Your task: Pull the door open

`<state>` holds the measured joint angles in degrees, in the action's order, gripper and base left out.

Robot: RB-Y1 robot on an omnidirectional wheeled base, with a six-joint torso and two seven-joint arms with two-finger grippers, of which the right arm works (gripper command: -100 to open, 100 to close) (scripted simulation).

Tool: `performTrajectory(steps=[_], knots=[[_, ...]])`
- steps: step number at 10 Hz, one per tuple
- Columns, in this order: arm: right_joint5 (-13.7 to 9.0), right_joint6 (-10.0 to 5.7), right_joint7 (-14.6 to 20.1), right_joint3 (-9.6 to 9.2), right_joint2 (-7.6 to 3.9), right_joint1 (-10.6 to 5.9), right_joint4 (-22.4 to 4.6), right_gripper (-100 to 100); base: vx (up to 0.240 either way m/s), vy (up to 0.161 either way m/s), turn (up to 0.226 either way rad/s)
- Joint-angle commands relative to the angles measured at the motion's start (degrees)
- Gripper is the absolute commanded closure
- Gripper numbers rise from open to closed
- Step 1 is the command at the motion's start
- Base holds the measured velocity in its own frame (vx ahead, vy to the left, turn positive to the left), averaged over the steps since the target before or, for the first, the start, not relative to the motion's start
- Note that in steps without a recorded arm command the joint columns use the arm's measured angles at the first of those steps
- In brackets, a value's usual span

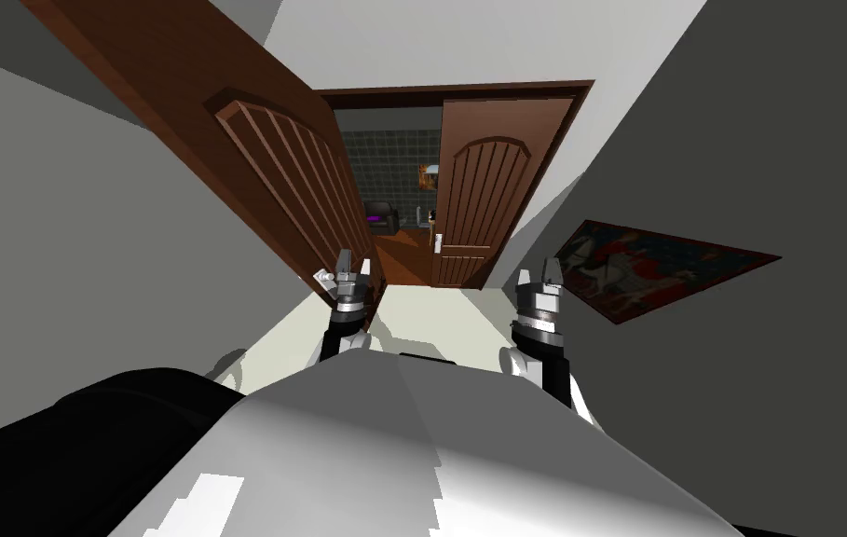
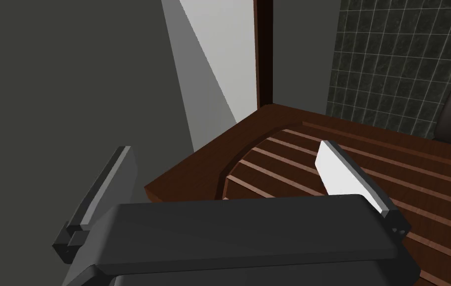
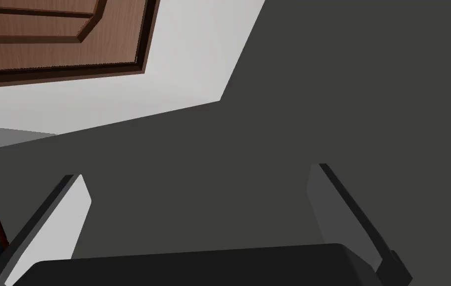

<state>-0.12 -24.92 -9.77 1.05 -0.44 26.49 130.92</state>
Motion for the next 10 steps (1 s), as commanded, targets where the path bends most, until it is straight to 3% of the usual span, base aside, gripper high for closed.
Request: performTrajectory(steps=[1,10], knots=[[0.0,0.2,0.3,0.15,-0.51,-0.94,-1.8,-100,0.096,0.022,0.032],[-0.1,1.38,2.2,1.0,-2.52,-6.35,-12.3,-100,0.144,0.024,0.031]])
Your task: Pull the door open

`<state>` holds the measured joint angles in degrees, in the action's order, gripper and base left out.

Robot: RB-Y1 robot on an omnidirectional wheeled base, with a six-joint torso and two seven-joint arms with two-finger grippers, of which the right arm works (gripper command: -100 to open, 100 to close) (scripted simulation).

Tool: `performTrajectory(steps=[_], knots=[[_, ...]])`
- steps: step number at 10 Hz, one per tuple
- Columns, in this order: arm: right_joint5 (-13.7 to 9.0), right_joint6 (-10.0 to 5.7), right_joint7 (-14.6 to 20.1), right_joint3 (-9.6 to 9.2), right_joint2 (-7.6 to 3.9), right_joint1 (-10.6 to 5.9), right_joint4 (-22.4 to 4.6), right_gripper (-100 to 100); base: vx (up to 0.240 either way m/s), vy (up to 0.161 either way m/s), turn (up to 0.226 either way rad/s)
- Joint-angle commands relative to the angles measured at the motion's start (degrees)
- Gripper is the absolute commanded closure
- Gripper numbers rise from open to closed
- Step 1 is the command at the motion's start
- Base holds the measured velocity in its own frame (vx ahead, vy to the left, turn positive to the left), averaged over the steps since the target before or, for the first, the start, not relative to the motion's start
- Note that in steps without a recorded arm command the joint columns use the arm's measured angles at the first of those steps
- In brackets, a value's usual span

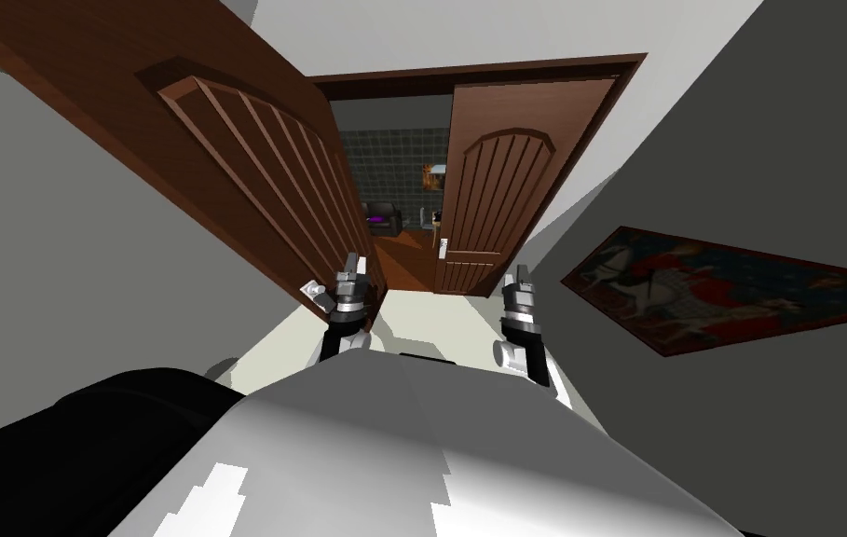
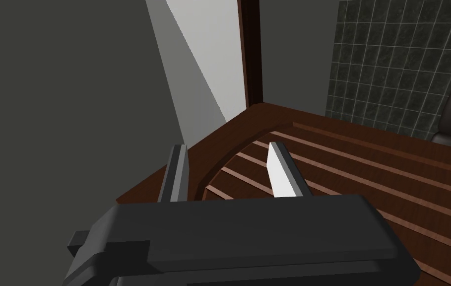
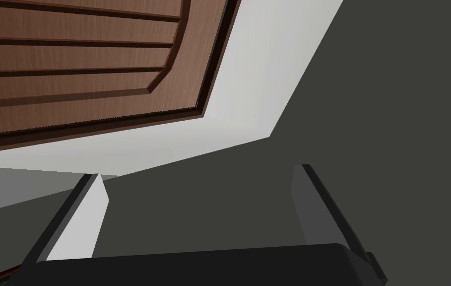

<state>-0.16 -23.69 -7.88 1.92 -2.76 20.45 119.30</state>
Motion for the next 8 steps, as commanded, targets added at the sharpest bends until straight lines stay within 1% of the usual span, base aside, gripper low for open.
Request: performTrajectory(steps=[1,4,5,8], knots=[[-0.1,0.27,0.5,0.22,-0.35,-0.88,-1.8,-100,0.109,0.029,0.028],[-0.1,0.66,1.1,0.5,-0.79,-2.66,-5.2,-100,0.105,0.017,0.027],[-0.1,0.93,1.5,0.7,-1.05,-3.93,-7.7,-100,0.142,0.038,0.051],[-0.2,1.36,2.2,1.01,-1.39,-5.9,-11.5,-100,0.122,0.019,0.037]])
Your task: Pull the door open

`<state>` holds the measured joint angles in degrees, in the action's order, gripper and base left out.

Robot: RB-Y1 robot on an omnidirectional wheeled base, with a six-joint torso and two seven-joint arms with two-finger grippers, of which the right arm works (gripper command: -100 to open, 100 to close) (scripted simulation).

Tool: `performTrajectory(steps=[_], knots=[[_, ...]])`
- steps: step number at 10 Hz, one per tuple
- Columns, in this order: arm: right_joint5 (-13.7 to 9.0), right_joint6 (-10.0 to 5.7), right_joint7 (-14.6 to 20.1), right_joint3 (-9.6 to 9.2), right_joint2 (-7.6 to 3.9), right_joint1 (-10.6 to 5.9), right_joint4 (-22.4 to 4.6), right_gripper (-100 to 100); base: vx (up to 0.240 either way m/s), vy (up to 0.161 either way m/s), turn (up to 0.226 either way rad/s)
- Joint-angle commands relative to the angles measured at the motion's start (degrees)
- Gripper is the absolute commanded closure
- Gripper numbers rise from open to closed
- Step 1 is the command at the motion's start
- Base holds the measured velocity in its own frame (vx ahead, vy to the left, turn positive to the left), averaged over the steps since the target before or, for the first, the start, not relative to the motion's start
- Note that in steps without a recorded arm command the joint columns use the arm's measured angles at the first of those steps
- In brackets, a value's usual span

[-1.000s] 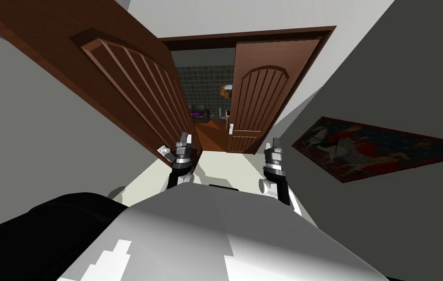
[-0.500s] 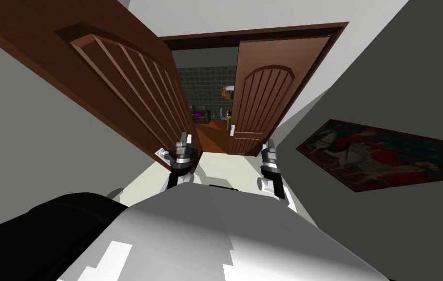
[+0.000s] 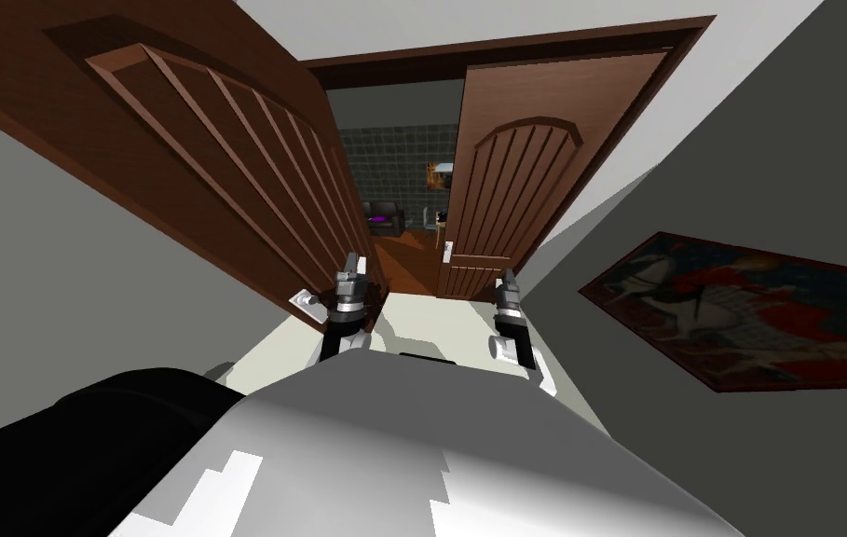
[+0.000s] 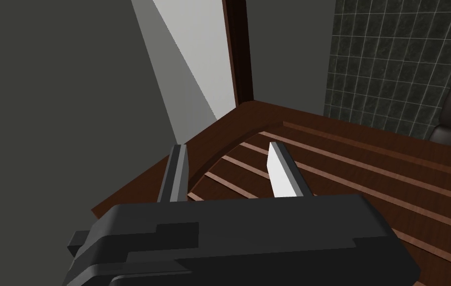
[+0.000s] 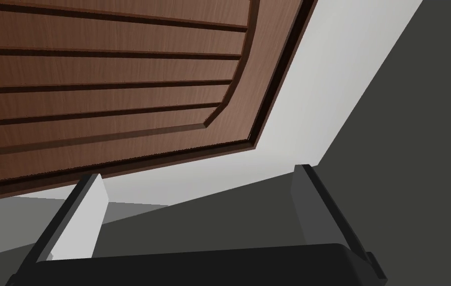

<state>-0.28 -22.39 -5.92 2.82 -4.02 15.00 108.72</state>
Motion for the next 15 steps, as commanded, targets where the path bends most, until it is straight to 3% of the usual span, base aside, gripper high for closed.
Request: performTrajectory(steps=[1,15], knots=[[0.0,0.21,0.4,0.22,-0.22,-1.12,-2.3,-100,0.1,0.025,0.032],[-0.2,2.3,3.7,1.74,-0.77,-10.77,-21.0,-100,0.101,0.02,0.033]])
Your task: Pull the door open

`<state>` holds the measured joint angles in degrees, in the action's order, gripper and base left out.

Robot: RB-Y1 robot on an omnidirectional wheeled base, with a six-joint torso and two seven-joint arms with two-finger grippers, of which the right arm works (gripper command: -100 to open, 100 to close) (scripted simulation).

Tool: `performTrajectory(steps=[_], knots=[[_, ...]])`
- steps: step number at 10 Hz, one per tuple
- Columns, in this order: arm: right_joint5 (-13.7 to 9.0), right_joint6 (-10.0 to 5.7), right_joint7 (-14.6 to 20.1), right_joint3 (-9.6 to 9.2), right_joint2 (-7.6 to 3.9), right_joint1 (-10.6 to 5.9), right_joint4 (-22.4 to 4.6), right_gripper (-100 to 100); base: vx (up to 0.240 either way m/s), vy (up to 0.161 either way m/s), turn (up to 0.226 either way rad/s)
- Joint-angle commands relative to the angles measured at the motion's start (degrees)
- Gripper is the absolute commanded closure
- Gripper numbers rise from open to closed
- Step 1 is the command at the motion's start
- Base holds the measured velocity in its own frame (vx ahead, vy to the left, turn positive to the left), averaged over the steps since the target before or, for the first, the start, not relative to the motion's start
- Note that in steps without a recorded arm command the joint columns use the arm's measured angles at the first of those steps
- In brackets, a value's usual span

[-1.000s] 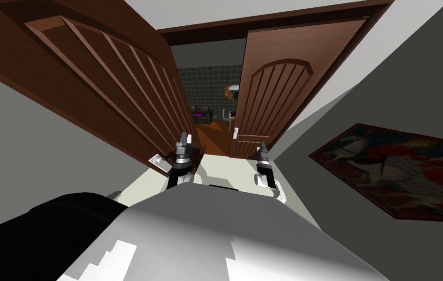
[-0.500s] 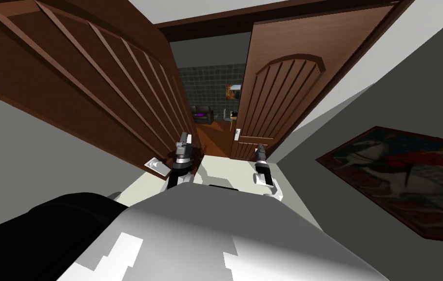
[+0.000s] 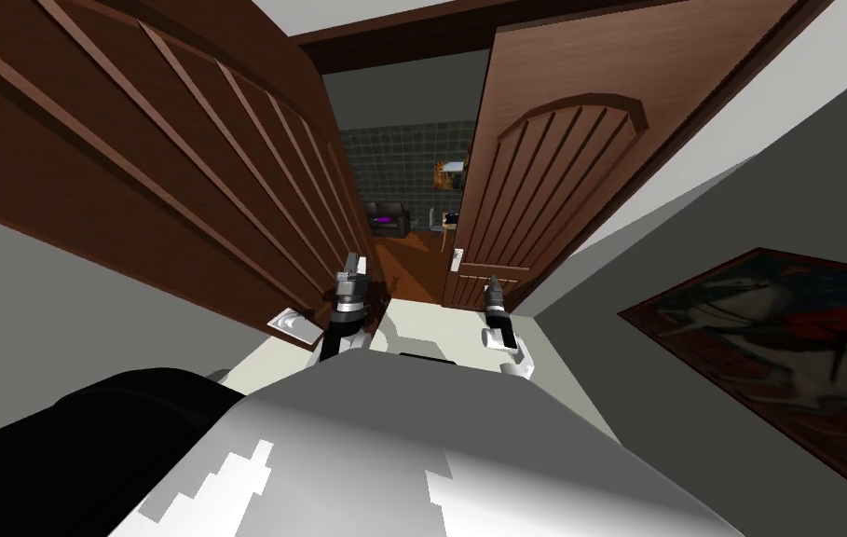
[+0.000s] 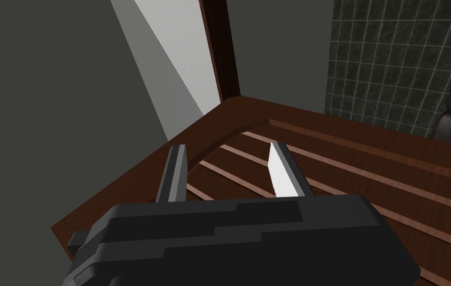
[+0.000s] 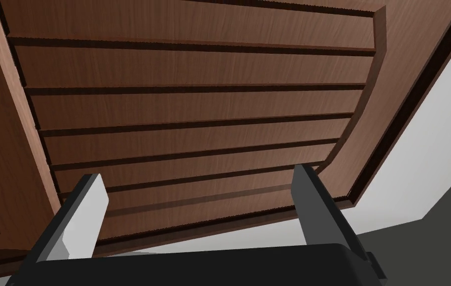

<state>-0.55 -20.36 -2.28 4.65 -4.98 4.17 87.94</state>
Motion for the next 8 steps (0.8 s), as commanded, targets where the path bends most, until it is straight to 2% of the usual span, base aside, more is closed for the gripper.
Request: performTrajectory(steps=[1,8], knots=[[0.0,0.55,0.5,0.12,0.24,-1.26,-2.7,-100,0.129,0.031,0.054],[0.0,1.47,2.0,0.79,0.6,-5.5,-11.0,-100,0.112,0.013,0.031]])
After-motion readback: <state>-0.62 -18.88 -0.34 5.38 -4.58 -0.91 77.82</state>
